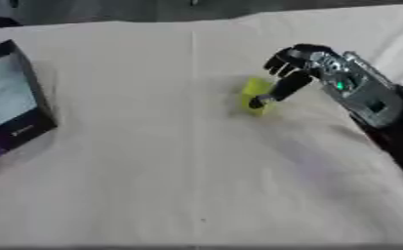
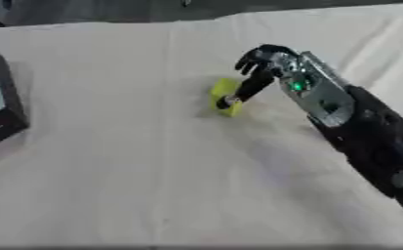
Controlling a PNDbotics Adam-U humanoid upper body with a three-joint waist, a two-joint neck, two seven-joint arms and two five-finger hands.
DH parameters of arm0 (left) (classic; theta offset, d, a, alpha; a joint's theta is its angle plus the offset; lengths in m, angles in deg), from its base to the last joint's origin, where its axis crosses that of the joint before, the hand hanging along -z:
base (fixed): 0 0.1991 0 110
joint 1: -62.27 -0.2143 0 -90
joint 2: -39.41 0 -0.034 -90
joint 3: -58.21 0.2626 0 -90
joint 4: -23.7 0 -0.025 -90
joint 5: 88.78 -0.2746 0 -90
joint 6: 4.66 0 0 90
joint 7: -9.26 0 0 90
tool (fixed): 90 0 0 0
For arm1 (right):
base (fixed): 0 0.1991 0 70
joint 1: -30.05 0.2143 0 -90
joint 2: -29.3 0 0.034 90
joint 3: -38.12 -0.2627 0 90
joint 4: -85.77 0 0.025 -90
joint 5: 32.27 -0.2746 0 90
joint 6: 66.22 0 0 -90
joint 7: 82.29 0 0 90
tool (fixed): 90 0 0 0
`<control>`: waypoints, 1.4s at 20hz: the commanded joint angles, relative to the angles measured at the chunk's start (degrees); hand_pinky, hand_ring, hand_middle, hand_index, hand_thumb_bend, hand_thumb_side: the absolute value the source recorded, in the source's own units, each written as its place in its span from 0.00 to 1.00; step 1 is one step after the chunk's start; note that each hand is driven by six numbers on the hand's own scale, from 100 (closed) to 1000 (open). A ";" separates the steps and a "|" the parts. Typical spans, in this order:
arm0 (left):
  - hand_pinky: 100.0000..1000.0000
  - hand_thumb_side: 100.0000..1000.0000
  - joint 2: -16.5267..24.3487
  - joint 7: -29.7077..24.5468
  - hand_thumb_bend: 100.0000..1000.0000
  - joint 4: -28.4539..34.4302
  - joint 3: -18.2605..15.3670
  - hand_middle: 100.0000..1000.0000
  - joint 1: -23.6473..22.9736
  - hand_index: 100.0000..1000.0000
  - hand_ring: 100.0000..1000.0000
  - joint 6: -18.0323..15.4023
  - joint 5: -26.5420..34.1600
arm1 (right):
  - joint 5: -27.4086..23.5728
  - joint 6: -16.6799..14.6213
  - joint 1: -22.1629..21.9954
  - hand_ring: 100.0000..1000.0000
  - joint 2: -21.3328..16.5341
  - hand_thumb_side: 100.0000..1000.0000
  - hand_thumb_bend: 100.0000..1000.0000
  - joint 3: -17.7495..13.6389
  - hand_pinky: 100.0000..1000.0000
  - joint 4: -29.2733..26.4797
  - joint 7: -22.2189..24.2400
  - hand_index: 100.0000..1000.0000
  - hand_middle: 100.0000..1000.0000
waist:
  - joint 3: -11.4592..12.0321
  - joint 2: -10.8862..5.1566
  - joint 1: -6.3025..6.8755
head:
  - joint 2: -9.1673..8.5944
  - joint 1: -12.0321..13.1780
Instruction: Pick up the objects with one hand, pass them to the other hand, and then place them into the box on the other side of the table.
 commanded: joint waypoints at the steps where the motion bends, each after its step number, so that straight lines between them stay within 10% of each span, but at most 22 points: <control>1: 0.74 0.45 1.19 0.28 0.81 0.90 -0.95 0.74 1.28 0.70 0.69 0.14 0.29 | 0.72 0.60 0.98 0.84 -0.59 0.15 0.67 -0.05 0.78 0.18 0.17 0.80 0.74 | 0.21 -0.01 -0.70 | -0.67 -0.35; 28: 0.74 0.45 0.92 0.77 0.81 0.82 -1.00 0.74 1.16 0.69 0.68 0.64 0.31 | -1.30 2.71 0.50 0.77 0.12 0.07 0.49 0.43 0.75 -0.78 -2.49 0.62 0.50 | 0.14 0.19 -0.86 | -0.92 -0.46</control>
